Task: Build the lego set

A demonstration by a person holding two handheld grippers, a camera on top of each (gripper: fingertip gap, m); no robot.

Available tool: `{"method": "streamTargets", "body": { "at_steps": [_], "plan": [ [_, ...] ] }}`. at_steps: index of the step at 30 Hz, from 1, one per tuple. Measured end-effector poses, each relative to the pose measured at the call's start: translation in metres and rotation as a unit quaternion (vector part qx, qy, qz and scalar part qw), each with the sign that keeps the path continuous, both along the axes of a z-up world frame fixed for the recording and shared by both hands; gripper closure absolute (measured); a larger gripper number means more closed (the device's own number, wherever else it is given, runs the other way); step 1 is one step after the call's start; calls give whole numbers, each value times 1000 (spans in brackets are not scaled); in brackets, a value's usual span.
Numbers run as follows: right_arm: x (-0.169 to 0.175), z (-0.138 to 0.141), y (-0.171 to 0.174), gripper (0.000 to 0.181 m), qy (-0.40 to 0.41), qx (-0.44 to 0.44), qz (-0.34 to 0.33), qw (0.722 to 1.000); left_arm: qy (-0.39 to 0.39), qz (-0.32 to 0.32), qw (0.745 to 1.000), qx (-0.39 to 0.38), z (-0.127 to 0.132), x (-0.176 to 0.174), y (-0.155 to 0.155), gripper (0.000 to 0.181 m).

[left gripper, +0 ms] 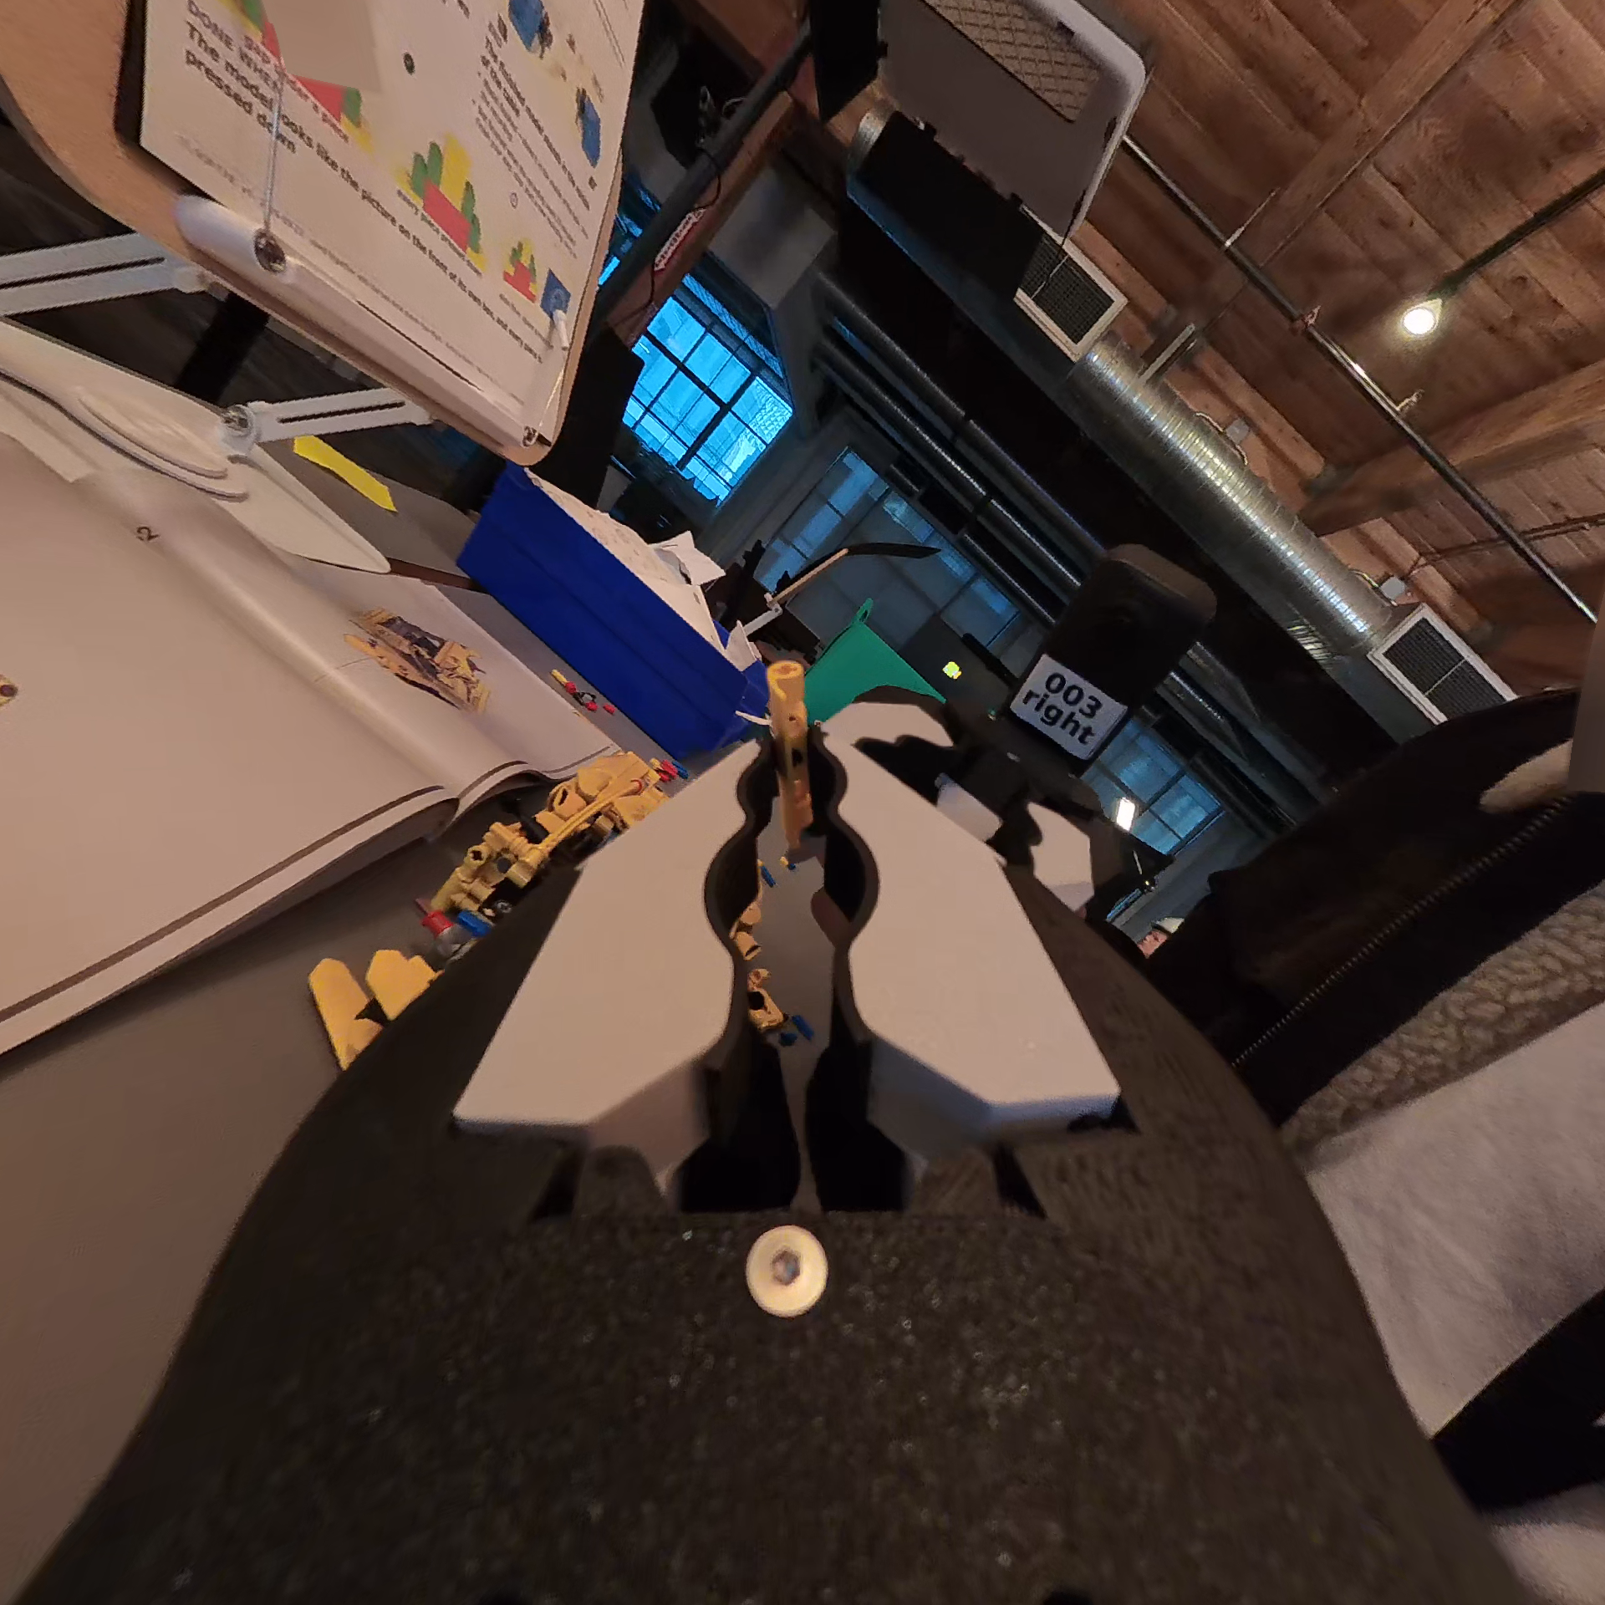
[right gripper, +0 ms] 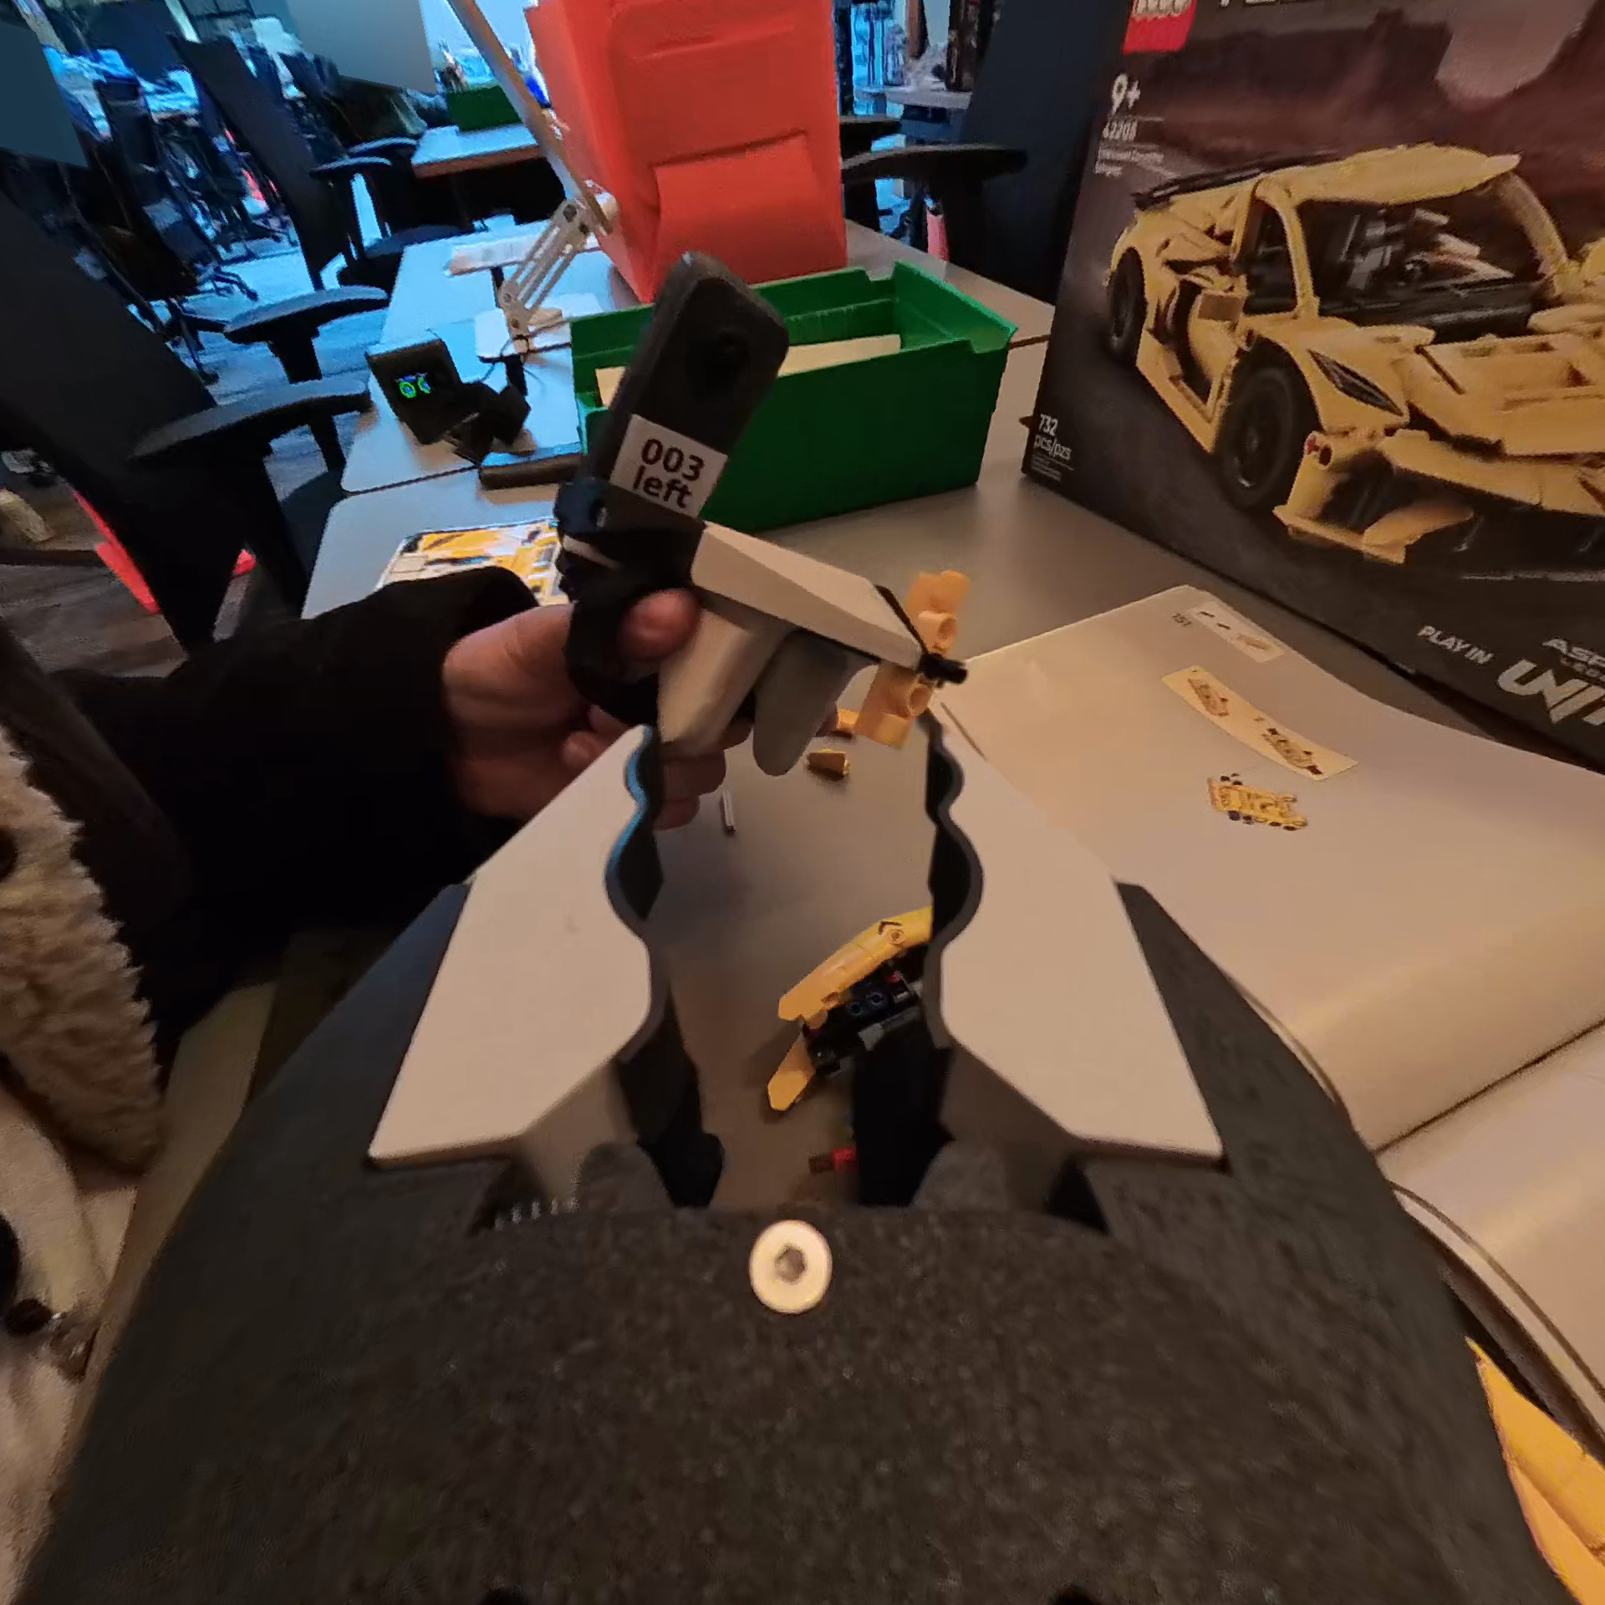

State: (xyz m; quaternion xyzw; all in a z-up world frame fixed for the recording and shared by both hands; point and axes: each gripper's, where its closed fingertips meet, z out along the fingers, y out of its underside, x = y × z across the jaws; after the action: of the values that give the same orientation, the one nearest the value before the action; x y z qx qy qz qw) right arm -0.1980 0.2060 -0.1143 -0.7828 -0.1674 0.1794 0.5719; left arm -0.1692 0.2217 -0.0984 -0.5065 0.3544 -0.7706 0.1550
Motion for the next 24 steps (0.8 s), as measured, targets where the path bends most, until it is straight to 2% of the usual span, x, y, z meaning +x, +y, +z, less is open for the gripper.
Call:
{"method": "streamTargets", "body": {
  "at_steps": [6,9,12,14,17,20,24],
  "plan": [
    [-22,0,4,115,39,-10,20,999,-8,0,1000,3,2,0,-2,175],
    [-37,6,4,120,71,-2,53,996,-5,-11,1000,2,1,1,-7,174],
    [-33,3,2,127,66,-9,46,997,-27,-8,999,-21,9,-4,-2,175],
    [-29,-5,-11,136,57,-36,71,995,-51,-15,997,-64,16,-11,8,175],
    [7,14,-15,147,90,-14,26,995,-70,-73,988,-115,21,-16,0,175],
    [24,29,-19,149,173,-34,35,984,-64,-114,990,-46,22,-16,-28,175],
    [16,32,-32,162,242,-76,93,963,-50,-128,989,49,15,-15,-53,175]
  ]
}}
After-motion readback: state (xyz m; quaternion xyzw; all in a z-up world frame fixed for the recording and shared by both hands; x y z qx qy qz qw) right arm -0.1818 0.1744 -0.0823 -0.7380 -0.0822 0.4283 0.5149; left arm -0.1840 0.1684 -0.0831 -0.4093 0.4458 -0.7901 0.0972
